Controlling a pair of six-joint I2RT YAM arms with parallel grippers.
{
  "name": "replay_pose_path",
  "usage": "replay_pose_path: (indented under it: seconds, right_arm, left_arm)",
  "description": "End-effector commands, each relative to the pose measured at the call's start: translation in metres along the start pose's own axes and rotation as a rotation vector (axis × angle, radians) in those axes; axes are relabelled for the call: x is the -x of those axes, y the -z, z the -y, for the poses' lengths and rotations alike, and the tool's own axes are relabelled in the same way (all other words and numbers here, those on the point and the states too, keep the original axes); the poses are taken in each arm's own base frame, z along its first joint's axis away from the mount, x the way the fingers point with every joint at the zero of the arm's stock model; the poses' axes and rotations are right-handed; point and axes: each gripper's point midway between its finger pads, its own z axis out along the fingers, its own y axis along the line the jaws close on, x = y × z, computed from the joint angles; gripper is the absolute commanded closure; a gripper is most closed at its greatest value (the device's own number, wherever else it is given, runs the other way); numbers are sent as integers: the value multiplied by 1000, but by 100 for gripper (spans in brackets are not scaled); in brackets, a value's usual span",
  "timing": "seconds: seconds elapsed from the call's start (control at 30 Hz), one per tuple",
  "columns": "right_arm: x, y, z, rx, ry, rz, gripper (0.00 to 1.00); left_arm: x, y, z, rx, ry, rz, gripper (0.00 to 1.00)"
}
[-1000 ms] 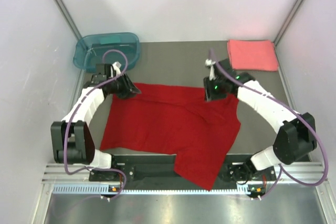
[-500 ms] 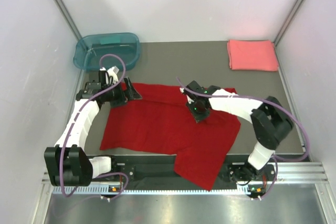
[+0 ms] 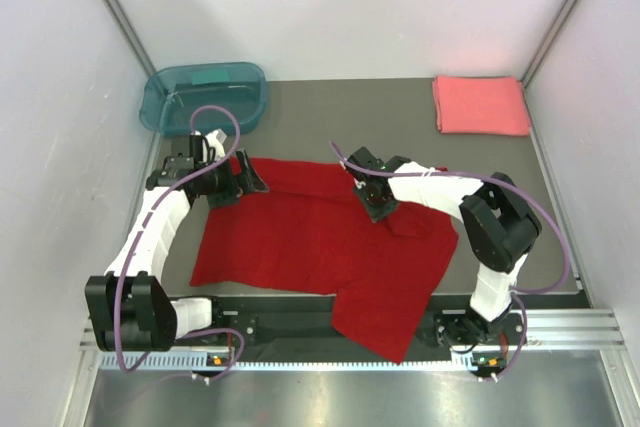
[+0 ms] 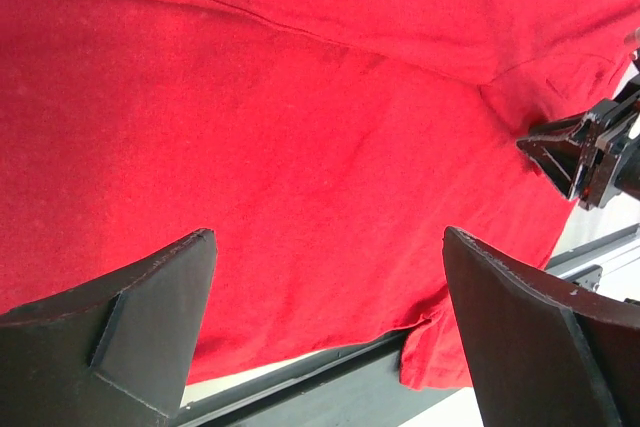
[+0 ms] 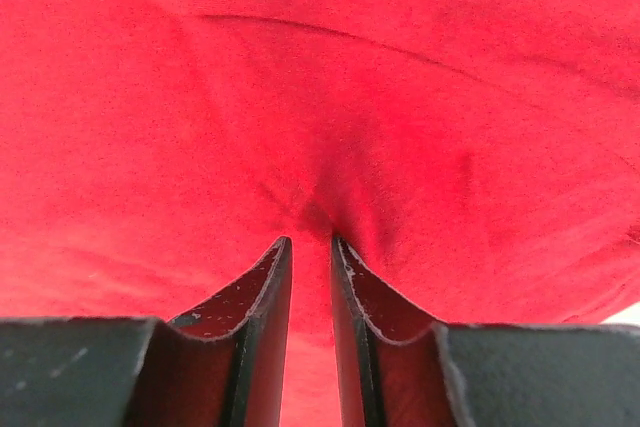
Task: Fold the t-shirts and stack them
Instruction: Fold the tshirt
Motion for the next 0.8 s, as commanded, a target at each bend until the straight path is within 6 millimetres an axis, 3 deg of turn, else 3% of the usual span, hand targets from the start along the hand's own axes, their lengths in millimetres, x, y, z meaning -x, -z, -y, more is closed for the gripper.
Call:
replay_pose_path:
  seconds: [0.0,0.37,0.53,0.77]
  right_arm:
    - [17,0,16,-40,-6,42,77]
    - [27,-11,41,-25,-17,37,78]
    - [38,-8,50,-20,-36,49,98]
    - [54,-14,73,13,-113,65,100]
  left_arm:
    - [7,2,2,-2,-4,20,1]
    - [7,0,-2,13,-5,11,1]
    - [8,-2,-4,19,0,5,1]
    - [6,-6,-6,21,14,-8,1]
